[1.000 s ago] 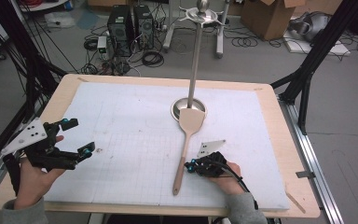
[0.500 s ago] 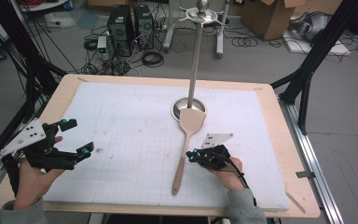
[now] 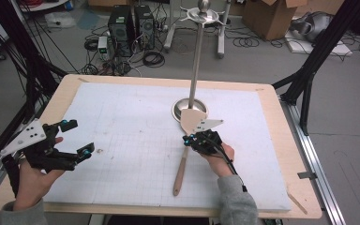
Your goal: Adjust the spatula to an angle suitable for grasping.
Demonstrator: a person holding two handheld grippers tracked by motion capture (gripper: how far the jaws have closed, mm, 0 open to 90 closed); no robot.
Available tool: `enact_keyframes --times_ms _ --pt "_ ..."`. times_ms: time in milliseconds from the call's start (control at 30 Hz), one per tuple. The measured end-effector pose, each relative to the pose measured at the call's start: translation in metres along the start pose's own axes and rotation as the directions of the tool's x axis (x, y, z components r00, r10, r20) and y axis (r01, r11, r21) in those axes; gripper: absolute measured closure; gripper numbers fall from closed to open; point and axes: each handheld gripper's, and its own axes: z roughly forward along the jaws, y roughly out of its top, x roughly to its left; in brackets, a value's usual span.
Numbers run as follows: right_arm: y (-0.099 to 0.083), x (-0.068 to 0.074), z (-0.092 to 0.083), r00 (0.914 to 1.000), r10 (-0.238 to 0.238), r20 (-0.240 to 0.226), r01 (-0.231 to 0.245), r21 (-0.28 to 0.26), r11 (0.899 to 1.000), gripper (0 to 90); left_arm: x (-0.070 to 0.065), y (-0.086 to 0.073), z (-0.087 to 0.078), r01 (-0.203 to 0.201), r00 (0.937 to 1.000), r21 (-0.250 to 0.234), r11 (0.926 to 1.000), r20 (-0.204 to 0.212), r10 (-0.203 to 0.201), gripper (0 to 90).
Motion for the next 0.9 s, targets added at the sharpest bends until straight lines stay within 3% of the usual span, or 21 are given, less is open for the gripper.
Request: enact_keyframes --times_ms 267,533,633,900 --pt "0.007 -0.010 0.020 0.9997 0.023 -0.008 -0.022 0.037 0.999 90.0 0.001 -0.002 0.000 0.006 1.0000 0.008 1.0000 -0.001 -0.006 1.8" --pt "0.009 -0.015 0.039 0.9999 0.015 -0.001 -0.014 0.094 0.995 90.0 0.001 -0.003 0.000 0.010 1.0000 0.010 0.9999 0.001 -0.010 1.8" --pt "0.006 -0.016 0.042 0.9998 0.016 0.012 -0.018 0.139 0.990 90.0 0.001 -0.003 0.000 0.008 1.0000 0.008 0.9999 0.000 -0.008 1.8" --pt "0.005 -0.015 0.037 0.9994 0.013 0.033 -0.018 0.154 0.988 90.0 0.001 -0.003 0.001 0.011 0.9999 0.008 0.9999 0.004 -0.011 1.8"
